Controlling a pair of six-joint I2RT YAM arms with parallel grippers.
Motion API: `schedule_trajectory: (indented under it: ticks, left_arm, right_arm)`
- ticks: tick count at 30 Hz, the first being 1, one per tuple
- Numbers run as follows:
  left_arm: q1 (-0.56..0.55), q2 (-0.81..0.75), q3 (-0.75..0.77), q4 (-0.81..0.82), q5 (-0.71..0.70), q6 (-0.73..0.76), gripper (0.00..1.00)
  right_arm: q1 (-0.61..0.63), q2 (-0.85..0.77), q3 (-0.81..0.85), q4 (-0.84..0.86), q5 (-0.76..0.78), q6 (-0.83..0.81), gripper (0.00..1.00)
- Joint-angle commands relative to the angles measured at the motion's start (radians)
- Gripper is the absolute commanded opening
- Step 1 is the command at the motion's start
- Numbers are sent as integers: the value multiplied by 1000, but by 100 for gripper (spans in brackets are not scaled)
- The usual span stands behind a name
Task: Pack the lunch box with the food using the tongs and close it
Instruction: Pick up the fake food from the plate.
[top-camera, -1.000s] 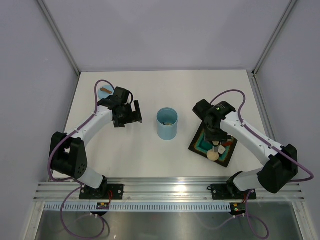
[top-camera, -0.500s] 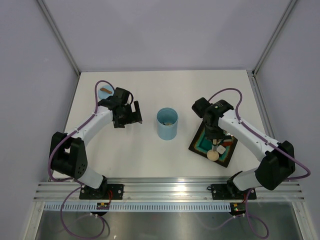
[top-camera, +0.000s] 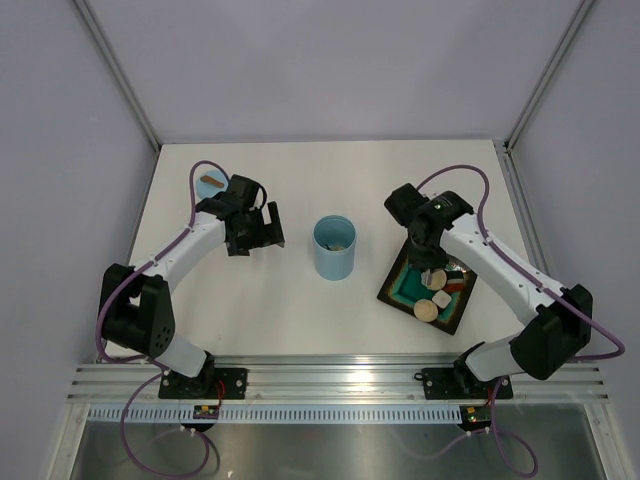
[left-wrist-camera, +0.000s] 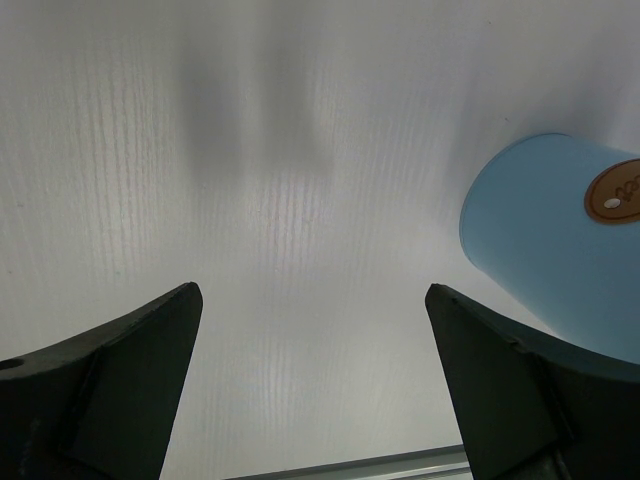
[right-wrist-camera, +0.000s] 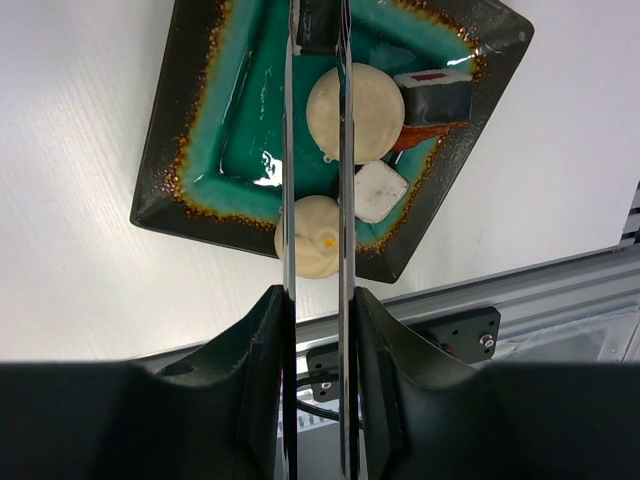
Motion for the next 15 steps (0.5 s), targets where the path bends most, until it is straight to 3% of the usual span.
schedule_trajectory:
  ticks: [1, 11, 15]
  left_arm:
    - [5, -21, 10, 29, 1, 0, 99]
    - [5, -24, 11, 19, -5, 9, 99]
    - [5, -27, 8, 17, -9, 8, 99]
  right_arm:
    - [-7, -36, 68, -29, 26, -8, 12]
    - [6, -126, 250, -38, -46, -39, 11]
    - [7, -148, 338, -1, -134, -74, 4]
